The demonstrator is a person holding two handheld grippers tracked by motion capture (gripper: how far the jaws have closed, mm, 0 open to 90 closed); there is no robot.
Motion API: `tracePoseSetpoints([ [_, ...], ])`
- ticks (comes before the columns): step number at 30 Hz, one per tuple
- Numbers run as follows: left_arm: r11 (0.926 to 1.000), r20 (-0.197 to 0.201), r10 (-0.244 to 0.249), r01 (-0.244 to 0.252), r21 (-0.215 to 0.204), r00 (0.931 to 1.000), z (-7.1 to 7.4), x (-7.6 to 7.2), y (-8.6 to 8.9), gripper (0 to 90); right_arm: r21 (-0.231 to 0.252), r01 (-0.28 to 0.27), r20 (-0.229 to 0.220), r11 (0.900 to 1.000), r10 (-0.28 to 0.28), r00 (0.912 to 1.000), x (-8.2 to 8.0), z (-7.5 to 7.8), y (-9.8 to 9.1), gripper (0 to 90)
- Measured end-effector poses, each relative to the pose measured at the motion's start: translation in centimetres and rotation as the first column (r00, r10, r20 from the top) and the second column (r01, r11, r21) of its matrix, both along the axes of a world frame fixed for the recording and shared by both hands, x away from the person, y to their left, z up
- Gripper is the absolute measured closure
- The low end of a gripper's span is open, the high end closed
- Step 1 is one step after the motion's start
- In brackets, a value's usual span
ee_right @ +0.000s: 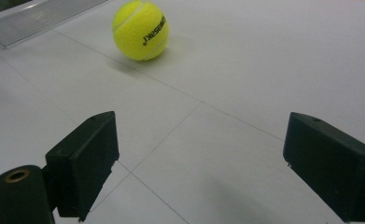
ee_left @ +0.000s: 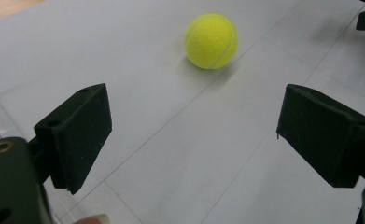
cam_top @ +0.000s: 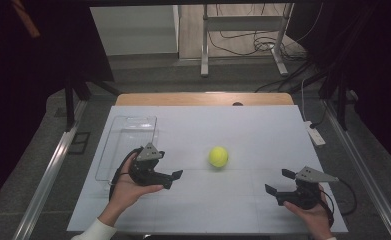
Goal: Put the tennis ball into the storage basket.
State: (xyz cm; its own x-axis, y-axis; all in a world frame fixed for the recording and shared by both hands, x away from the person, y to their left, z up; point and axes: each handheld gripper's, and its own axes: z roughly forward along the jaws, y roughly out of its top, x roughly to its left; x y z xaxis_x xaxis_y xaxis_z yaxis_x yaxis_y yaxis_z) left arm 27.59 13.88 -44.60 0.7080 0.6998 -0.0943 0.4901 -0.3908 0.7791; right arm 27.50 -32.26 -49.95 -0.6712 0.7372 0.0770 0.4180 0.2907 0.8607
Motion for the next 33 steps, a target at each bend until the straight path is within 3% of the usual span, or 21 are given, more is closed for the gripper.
tracePoseSetpoints([
  [33, 0.9986, 0.0, -0.047, 0.047, 0.023, 0.9989, 0.1, 1.3, -2.3, 10.7, -0.001, 0.007, -0.009, 1.0, -0.007, 0.9999, 0.1, -0.2, -0.1, 10.7],
])
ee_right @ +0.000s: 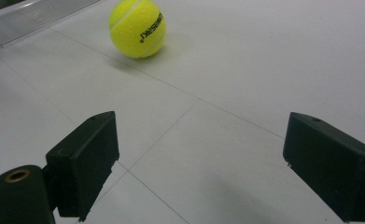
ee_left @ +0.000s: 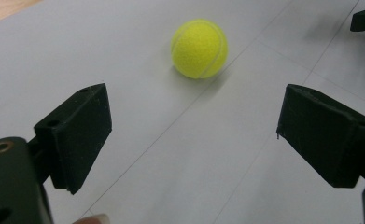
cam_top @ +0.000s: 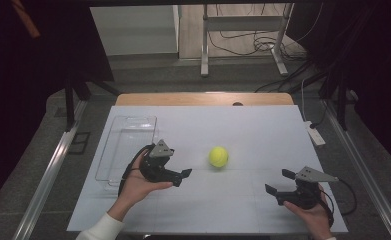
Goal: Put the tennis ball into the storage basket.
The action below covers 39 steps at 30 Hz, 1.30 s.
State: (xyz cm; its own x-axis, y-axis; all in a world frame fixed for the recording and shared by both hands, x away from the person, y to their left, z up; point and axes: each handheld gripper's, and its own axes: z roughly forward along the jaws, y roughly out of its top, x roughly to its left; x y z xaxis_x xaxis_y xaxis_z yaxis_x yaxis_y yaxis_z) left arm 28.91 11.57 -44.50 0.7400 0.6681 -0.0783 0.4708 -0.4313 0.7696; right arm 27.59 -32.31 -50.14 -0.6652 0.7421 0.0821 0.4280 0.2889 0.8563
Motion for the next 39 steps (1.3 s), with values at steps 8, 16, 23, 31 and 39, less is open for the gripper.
tracePoseSetpoints([
  [8, 0.9999, -0.007, -0.013, 0.013, 0.003, 0.9999, -0.1, 0.4, -0.8, 10.5, -0.001, -0.004, -0.001, 1.0, 0.004, 1.0, 0.0, -0.1, 0.1, 10.7],
  [16, 0.9995, -0.008, -0.03, 0.03, 0.012, 0.9995, -0.1, 0.9, -1.8, 10.3, -0.001, -0.005, -0.003, 1.0, 0.005, 1.0, 0.0, -0.1, 0.1, 10.7],
  [23, 0.9992, -0.008, -0.04, 0.04, 0.011, 0.9992, 0.0, 1.3, -2.4, 10.3, -0.001, -0.007, -0.004, 1.0, 0.007, 1.0, 0.0, -0.2, 0.1, 10.7],
  [31, 0.9988, -0.001, -0.049, 0.049, 0.005, 0.9988, 0.3, 1.4, -2.7, 10.3, -0.001, -0.008, -0.004, 1.0, 0.008, 1.0, 0.1, -0.2, 0.1, 10.7],
  [39, 0.9984, 0.0, -0.057, 0.057, 0.002, 0.9984, 0.5, 1.6, -3.1, 10.3, -0.004, -0.009, -0.004, 1.0, 0.009, 1.0, 0.2, -0.2, 0.1, 10.7],
])
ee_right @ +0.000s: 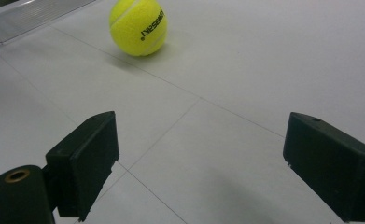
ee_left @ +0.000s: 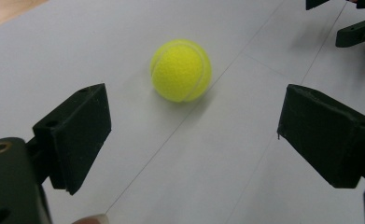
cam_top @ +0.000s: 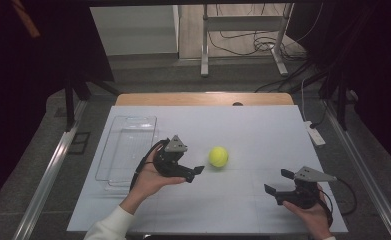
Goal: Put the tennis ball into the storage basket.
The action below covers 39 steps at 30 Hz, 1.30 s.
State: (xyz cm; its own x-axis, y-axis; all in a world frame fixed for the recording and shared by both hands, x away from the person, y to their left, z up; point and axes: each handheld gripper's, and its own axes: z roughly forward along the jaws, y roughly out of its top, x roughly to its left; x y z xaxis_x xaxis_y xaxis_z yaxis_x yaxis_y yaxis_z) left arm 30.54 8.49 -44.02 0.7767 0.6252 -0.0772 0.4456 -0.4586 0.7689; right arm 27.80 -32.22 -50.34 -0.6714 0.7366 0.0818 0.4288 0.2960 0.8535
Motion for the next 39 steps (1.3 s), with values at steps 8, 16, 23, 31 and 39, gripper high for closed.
tracePoseSetpoints([
  [8, 0.9999, 0.006, -0.01, 0.01, -0.003, 0.9999, 0.2, 0.2, -0.5, 10.3, 0.001, 0.0, 0.0, 1.0, 0.0, 1.0, 0.0, 0.0, 0.0, 10.7],
  [16, 0.9999, 0.004, -0.017, 0.017, 0.001, 0.9998, 0.2, 0.6, -0.8, 10.2, -0.003, -0.001, -0.001, 1.0, 0.001, 1.0, 0.1, 0.0, 0.0, 10.7],
  [23, 0.9995, -0.01, -0.032, 0.032, 0.004, 0.9994, 0.1, 1.0, -1.4, 10.2, 0.004, 0.002, -0.001, 1.0, -0.002, 1.0, -0.1, 0.0, -0.1, 10.6],
  [31, 0.9986, -0.021, -0.049, 0.049, 0.021, 0.9986, 0.1, 1.5, -2.6, 10.1, 0.009, -0.004, 0.002, 1.0, 0.004, 1.0, -0.1, 0.0, -0.1, 10.6],
  [39, 0.9983, -0.029, -0.052, 0.053, 0.023, 0.9982, 0.3, 2.1, -3.3, 10.1, 0.007, -0.002, -0.002, 1.0, 0.002, 1.0, -0.1, 0.0, 0.0, 10.6],
])
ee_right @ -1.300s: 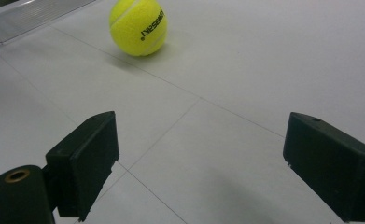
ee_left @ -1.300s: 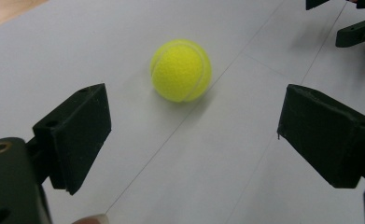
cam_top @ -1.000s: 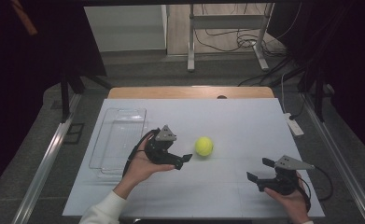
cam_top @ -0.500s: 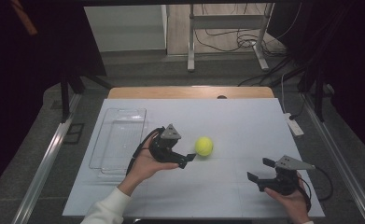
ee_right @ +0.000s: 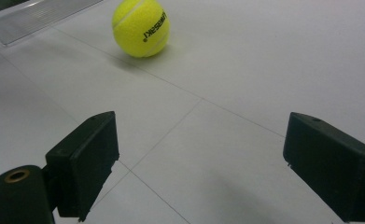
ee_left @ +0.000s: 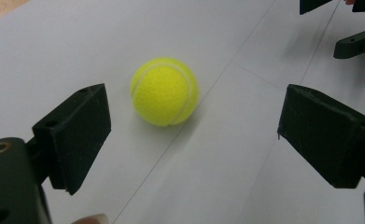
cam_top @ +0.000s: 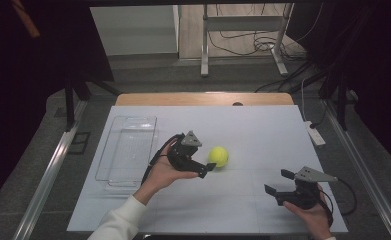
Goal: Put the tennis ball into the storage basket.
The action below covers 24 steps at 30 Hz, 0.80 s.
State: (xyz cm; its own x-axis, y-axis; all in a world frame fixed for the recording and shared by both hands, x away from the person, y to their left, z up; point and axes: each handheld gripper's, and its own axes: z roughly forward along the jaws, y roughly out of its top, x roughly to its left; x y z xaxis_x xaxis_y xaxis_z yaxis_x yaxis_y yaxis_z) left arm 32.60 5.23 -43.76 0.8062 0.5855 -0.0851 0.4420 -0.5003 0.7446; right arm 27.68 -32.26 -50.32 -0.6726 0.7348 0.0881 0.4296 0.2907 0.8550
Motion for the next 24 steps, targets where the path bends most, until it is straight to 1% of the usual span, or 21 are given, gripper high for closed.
tracePoseSetpoints([
  [3, 1.0, 0.0, -0.003, 0.003, 0.005, 1.0, 0.0, 0.2, -0.1, 10.1, 0.002, 0.0, -0.001, 1.0, 0.0, 1.0, 0.0, 0.0, 0.0, 10.6],
  [4, 1.0, -0.004, 0.001, -0.001, 0.001, 1.0, 0.0, 0.2, -0.3, 10.1, 0.003, 0.0, -0.001, 1.0, 0.0, 1.0, 0.0, 0.0, 0.0, 10.7],
  [11, 0.9999, -0.016, -0.001, 0.001, 0.012, 0.9999, -0.2, 0.9, -0.7, 10.1, -0.002, -0.001, -0.002, 1.0, 0.001, 1.0, 0.0, 0.0, 0.0, 10.6],
  [16, 0.9999, -0.021, -0.001, 0.001, 0.011, 0.9998, -0.3, 1.1, -0.9, 10.2, 0.0, -0.001, -0.004, 1.0, 0.001, 1.0, 0.0, -0.1, 0.0, 10.7],
  [24, 0.9997, -0.028, -0.009, 0.01, 0.024, 0.9996, -0.4, 1.6, -1.6, 10.1, -0.004, -0.001, -0.003, 1.0, 0.001, 1.0, 0.1, -0.1, 0.0, 10.6],
])
